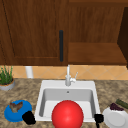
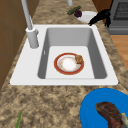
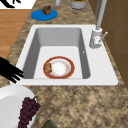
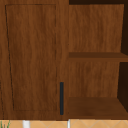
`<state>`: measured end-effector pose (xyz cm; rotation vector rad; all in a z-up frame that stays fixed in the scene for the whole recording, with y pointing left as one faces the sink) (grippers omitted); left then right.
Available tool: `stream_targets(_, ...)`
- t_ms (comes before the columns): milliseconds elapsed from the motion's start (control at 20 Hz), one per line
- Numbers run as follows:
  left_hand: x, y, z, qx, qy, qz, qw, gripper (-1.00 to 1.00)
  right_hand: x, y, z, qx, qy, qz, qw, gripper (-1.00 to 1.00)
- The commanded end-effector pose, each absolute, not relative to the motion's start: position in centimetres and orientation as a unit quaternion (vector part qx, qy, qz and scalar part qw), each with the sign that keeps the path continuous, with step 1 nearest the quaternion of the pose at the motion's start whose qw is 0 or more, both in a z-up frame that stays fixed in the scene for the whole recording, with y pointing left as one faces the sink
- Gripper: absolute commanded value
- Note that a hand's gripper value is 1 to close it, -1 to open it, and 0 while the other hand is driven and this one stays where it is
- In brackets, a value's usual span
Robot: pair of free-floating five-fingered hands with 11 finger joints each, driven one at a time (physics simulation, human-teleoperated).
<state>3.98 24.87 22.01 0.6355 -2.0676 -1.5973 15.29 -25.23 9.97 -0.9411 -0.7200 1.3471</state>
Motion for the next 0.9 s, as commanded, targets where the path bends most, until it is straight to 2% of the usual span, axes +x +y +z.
stream_targets(0, 4.0, 24.9, 22.0, 0.23, -0.749, -0.579, 0.224, 0.0, 15.2, -24.9, 11.1, -0.43, -0.324, 0.612, 0.579, -1.0)
stream_targets(400, 4.0, 24.9, 22.0, 0.23, -0.749, -0.579, 0.224, 0.0, 15.1, -24.3, 13.7, -0.426, -0.339, 0.625, 0.56, -1.0)
stream_targets(850, 4.0, 24.9, 22.0, 0.23, -0.749, -0.579, 0.224, 0.0, 15.5, -23.5, 14.3, -0.416, -0.34, 0.598, 0.595, -1.0)
